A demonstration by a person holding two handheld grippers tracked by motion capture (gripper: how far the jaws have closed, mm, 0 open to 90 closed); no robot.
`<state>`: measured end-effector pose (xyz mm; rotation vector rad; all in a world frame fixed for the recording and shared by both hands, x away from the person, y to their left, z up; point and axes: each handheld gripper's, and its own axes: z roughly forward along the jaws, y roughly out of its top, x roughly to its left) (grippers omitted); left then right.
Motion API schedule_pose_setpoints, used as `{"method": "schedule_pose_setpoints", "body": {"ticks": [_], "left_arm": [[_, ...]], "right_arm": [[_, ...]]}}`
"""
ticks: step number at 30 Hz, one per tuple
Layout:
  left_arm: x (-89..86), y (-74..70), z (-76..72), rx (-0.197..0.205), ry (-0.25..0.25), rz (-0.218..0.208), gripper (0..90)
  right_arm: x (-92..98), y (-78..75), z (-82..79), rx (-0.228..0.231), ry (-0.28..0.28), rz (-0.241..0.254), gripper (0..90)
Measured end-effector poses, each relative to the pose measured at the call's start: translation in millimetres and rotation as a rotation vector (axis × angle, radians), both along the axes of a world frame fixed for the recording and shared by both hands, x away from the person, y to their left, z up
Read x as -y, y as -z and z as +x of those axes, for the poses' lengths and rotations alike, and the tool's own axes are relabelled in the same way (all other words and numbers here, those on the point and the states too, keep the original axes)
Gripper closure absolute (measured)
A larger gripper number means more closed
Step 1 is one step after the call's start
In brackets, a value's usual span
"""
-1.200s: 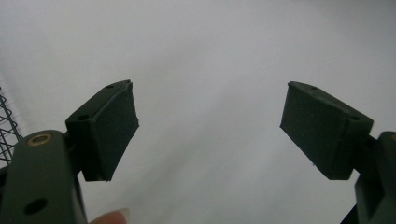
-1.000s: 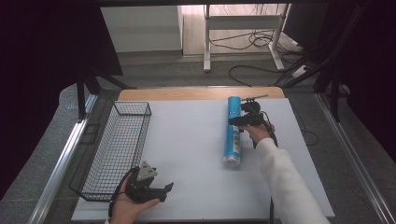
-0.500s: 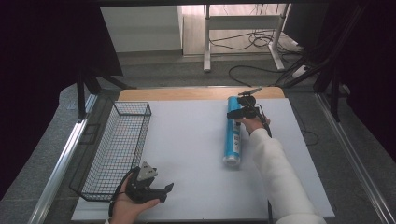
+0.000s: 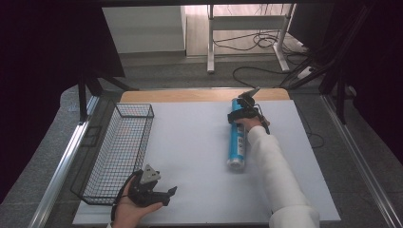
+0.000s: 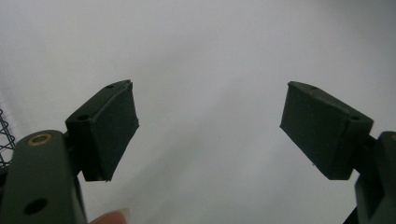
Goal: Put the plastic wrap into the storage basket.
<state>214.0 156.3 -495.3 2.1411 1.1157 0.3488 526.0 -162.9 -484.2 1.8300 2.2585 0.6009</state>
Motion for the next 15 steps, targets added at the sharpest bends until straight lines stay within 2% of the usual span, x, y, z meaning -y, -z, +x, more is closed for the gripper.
{"method": "schedule_pose_setpoints", "body": {"ticks": [4,6,9,11,15], "left_arm": [[0.0,-0.1,-0.2,0.001,0.002,0.001,18.2],[-0.1,0.0,-0.2,0.001,0.002,0.001,18.2],[0.0,0.5,-0.1,0.001,0.003,0.001,18.2],[0.6,0.8,0.0,0.000,0.006,0.003,18.2],[1.3,0.2,-0.7,0.003,0.010,0.004,18.2]], "right_arm": [[0.1,4.5,4.7,-0.058,0.027,0.027,23.2],[-2.6,6.6,5.9,-0.077,0.030,0.016,24.1],[-4.8,8.0,6.4,-0.086,0.043,0.013,25.2],[-2.9,8.0,8.3,-0.120,0.081,0.041,26.9],[-2.0,7.3,9.7,-0.140,0.098,0.049,27.8]]}}
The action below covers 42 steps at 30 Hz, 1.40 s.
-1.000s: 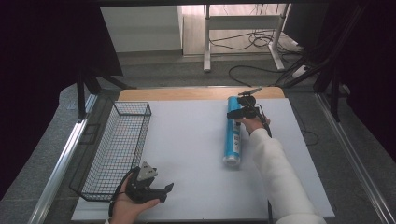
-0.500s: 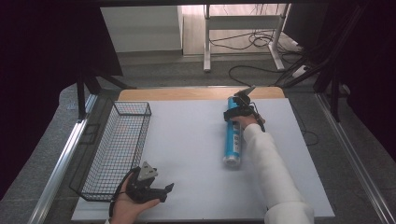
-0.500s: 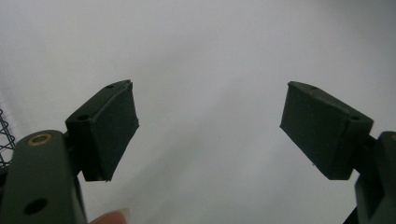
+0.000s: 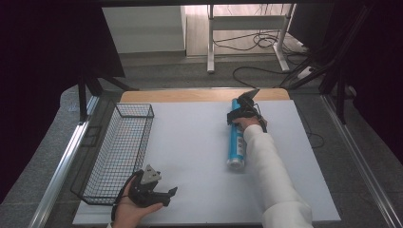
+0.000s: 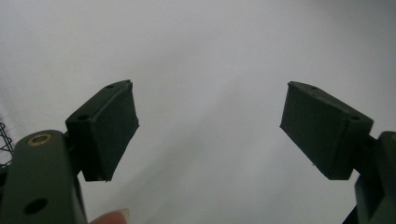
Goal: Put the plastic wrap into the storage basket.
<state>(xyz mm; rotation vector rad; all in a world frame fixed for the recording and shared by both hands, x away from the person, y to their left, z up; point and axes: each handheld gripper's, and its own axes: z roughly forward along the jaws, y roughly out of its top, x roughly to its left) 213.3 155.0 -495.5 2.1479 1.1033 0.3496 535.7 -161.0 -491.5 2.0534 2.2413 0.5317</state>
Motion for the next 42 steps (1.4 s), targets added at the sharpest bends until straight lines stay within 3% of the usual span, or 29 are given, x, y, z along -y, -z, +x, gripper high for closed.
{"method": "schedule_pose_setpoints", "body": {"ticks": [7,10,15,21,26,29,30,32,39,42], "left_arm": [[-0.6,0.1,0.1,0.000,-0.004,-0.002,18.3],[-1.5,-0.6,-0.2,0.003,-0.005,-0.005,18.3],[-2.5,-0.8,-0.3,0.004,-0.004,-0.007,18.3],[-2.0,-1.2,-0.3,0.005,-0.002,-0.008,18.3],[-1.6,-1.7,-0.5,0.007,-0.001,-0.008,18.3],[-0.9,-1.5,-0.4,0.006,0.000,-0.008,18.3],[-0.5,-1.6,-0.6,0.007,0.000,-0.008,18.3],[-0.1,-1.9,-0.7,0.007,0.003,-0.006,18.3],[1.2,-2.6,-1.5,0.009,0.002,-0.010,18.3],[1.7,-2.6,-1.4,0.009,0.003,-0.009,18.3]], "right_arm": [[0.1,-2.3,4.0,-0.049,0.034,0.005,29.4],[4.9,-2.9,4.7,-0.076,0.061,0.039,30.4],[9.9,-4.1,2.6,-0.119,0.052,0.060,30.8],[15.0,-8.9,-1.9,-0.130,0.042,0.096,31.2],[20.8,-23.5,-8.5,-0.115,0.020,0.157,31.8],[26.1,-34.6,-13.8,-0.102,0.007,0.207,32.1],[29.9,-42.4,-17.8,-0.089,-0.002,0.244,32.2],[31.7,-46.4,-19.9,-0.084,-0.011,0.264,32.2],[40.6,-72.8,-36.2,-0.004,-0.074,0.362,32.5],[42.3,-83.5,-43.7,0.058,-0.117,0.382,32.5]]}}
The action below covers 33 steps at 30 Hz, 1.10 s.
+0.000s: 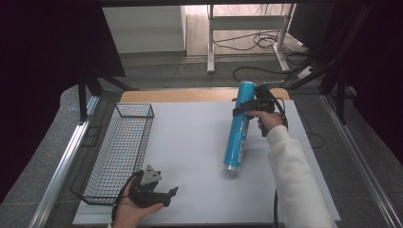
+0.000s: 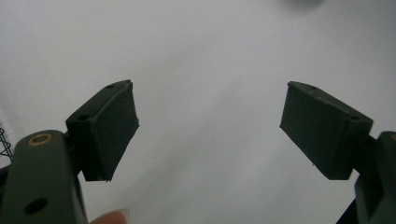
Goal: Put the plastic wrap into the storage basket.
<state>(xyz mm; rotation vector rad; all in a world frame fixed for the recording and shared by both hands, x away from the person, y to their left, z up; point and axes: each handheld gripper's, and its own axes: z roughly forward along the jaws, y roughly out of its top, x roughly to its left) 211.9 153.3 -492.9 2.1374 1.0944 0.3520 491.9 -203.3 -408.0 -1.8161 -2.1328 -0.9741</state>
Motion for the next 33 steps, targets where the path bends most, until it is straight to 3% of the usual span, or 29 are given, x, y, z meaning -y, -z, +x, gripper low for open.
{"method": "schedule_pose_setpoints", "body": {"ticks": [3,5,7,12,18,22,26,33], "left_arm": [[0.3,0.0,0.1,0.000,0.002,0.003,18.3],[0.5,0.0,0.1,-0.001,0.002,0.003,18.3],[0.7,0.0,0.2,-0.001,0.001,0.003,18.4],[0.9,0.5,0.5,-0.001,-0.001,0.002,18.4],[1.5,0.5,0.7,0.001,0.000,-0.001,18.4],[1.3,-0.3,0.4,0.005,0.001,-0.004,18.3],[0.3,-1.3,0.8,0.006,0.002,-0.010,18.3],[-1.3,-12.2,0.7,0.005,-0.002,-0.100,17.3]], "right_arm": [[3.6,-13.3,-8.7,0.084,-0.020,0.053,32.5],[4.6,-16.5,-10.3,0.094,-0.024,0.072,32.5],[7.9,-27.0,-14.5,0.139,-0.026,0.116,32.5],[11.6,-43.5,-19.6,0.205,-0.039,0.155,32.5],[6.6,-50.2,-23.2,0.209,-0.053,0.175,32.5],[-5.6,-51.1,-26.9,0.206,-0.087,0.219,32.5],[-14.6,-52.7,-29.9,0.215,-0.109,0.217,32.5],[-31.8,-53.1,-39.0,0.233,-0.126,0.236,32.5]]}}
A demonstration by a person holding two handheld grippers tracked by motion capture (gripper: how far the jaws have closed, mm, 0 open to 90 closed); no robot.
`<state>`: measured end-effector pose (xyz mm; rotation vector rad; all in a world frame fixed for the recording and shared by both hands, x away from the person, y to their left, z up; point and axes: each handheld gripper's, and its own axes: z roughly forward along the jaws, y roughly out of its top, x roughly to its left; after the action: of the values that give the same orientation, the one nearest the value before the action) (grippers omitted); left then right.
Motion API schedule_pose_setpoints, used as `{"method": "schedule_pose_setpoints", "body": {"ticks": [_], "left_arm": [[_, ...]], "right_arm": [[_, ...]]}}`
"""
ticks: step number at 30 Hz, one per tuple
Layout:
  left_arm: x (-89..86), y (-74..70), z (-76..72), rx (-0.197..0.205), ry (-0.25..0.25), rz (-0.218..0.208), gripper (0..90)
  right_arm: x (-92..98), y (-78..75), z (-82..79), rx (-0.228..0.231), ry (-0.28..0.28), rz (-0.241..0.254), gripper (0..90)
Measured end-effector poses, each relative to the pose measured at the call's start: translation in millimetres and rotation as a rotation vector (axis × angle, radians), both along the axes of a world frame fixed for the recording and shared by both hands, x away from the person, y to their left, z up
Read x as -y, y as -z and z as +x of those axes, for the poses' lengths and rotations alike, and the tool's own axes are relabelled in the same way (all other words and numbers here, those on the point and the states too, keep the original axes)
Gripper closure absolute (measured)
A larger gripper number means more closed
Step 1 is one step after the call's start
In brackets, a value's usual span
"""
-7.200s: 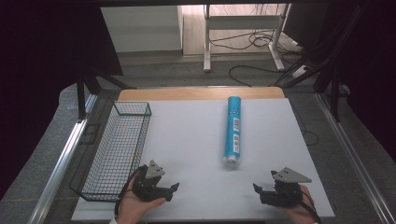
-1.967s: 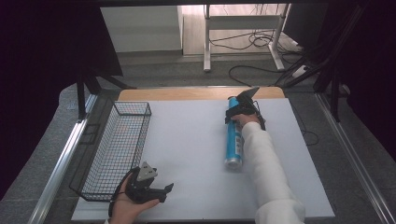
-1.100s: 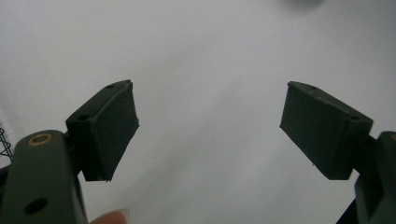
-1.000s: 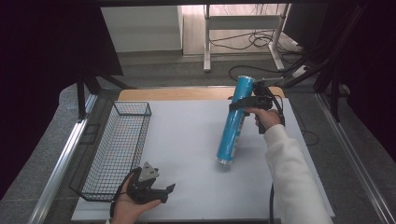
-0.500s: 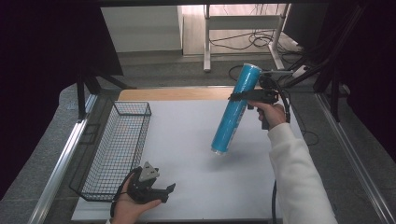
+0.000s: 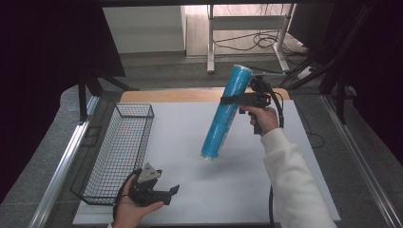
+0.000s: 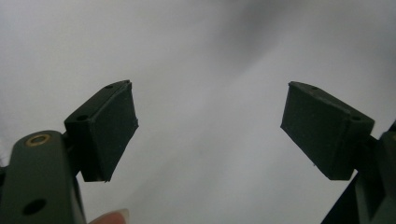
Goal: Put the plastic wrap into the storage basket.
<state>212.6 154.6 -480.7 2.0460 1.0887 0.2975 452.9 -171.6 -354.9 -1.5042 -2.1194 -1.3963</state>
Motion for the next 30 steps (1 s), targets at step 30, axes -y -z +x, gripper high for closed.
{"method": "schedule_pose_setpoints", "body": {"ticks": [30], "left_arm": [[65.1,-84.4,120.3,0.009,0.042,-0.157,9.1]], "right_arm": [[-56.0,13.3,-36.5,0.039,-0.104,0.002,32.5]]}}
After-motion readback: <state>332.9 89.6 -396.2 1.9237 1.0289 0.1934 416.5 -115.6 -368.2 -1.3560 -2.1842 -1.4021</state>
